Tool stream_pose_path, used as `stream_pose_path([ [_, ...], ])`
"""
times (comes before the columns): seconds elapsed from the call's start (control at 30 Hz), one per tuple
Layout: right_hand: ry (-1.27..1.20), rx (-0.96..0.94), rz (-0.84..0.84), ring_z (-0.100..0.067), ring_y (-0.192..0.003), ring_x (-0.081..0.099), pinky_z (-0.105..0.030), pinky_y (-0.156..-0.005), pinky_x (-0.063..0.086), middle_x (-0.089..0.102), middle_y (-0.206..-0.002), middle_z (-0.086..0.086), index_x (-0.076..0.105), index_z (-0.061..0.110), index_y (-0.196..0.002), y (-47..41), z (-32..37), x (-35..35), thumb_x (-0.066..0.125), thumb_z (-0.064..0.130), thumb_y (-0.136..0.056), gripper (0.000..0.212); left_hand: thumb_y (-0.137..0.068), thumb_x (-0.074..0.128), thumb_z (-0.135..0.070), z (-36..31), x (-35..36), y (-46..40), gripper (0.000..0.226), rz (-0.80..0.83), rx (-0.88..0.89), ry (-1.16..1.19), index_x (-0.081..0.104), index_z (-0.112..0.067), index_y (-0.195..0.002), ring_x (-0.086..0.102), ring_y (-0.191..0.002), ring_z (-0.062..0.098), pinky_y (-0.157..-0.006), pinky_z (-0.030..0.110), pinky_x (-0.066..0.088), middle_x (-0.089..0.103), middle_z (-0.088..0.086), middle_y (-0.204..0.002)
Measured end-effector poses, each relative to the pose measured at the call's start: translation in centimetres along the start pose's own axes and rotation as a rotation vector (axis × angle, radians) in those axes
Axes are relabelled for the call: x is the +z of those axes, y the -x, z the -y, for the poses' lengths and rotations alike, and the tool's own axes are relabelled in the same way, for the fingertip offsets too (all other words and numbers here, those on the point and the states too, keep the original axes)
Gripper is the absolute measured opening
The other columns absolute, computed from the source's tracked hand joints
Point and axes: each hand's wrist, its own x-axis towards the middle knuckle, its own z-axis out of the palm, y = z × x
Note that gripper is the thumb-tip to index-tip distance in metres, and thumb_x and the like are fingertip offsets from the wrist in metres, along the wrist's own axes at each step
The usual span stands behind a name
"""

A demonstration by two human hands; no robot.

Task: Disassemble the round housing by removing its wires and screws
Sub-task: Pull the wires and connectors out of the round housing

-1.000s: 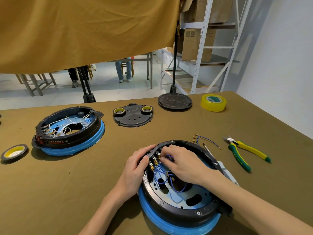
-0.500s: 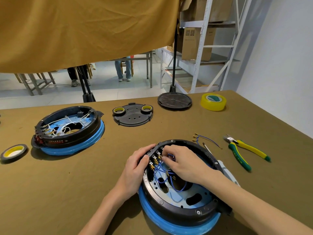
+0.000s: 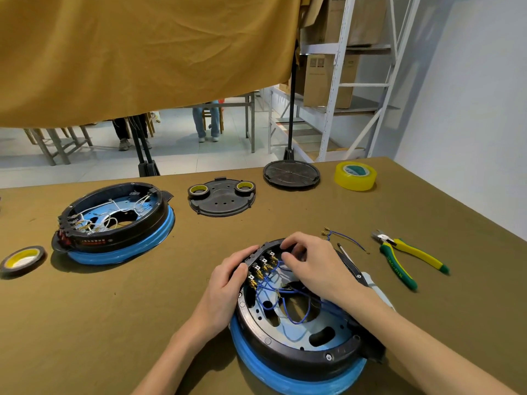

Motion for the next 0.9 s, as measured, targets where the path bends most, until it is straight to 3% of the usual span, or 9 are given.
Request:
stream_pose_path([
  [0.17,0.283,0.006,0.15,-0.016,-0.073,0.06,-0.035,-0.065,0.049,0.067,-0.08,0.007,0.062,0.026,-0.091,-0.3,0.7,0.3,0.05,0.038,-0.102,0.02,-0.1,0.041,-0.043,0.0,0.1,-0.1,0.047,0.005,-0.008,0.015,0.059,-0.032,-0.143,0.058,-0.131,0.018,-0.11,0.055,0.046,0.066,-0.007,-0.138],
  [0.4,0.251,-0.008,0.38,-0.022,-0.065,0.052,-0.042,-0.065,0.044,0.061,-0.074,0.001,0.049,0.028,-0.081,-1.3,0.8,-0.7,0.04,0.034,-0.106,0.027,-0.1,0.041,-0.043,-0.2,0.0,0.0,0.048,0.011,-0.009,0.013,0.058,-0.03,-0.143,0.058,-0.131,0.02,-0.109,0.056,0.045,0.066,-0.005,-0.137],
  [0.57,0.181,0.035,0.379,-0.017,-0.061,0.048,-0.035,-0.061,0.036,0.058,-0.071,0.002,0.057,0.019,-0.084,-1.7,0.7,0.1,0.046,0.04,-0.105,0.031,-0.1,0.041,-0.042,0.0,-0.1,-0.1,0.048,0.004,-0.01,0.016,0.059,-0.031,-0.142,0.058,-0.132,0.019,-0.111,0.056,0.045,0.065,-0.005,-0.138],
  [0.8,0.107,0.037,0.4,-0.015,-0.059,0.042,-0.035,-0.063,0.032,0.048,-0.063,0.007,0.051,0.024,-0.072,-2.1,0.3,-0.1,0.05,0.031,-0.105,0.034,-0.1,0.042,-0.038,-0.1,0.0,-0.2,0.046,-0.007,0.009,0.007,0.061,-0.029,-0.141,0.06,-0.129,0.018,-0.109,0.055,0.046,0.068,-0.007,-0.135],
  [0.9,0.051,0.077,0.391,-0.004,-0.051,0.045,-0.031,-0.061,0.032,0.05,-0.054,0.011,0.051,0.022,-0.07,-2.1,0.2,0.3,0.051,0.028,-0.104,0.034,-0.099,0.042,-0.037,-0.1,0.0,-0.2,0.046,-0.018,0.01,0.008,0.061,-0.028,-0.14,0.06,-0.13,0.019,-0.11,0.056,0.045,0.068,-0.007,-0.136],
])
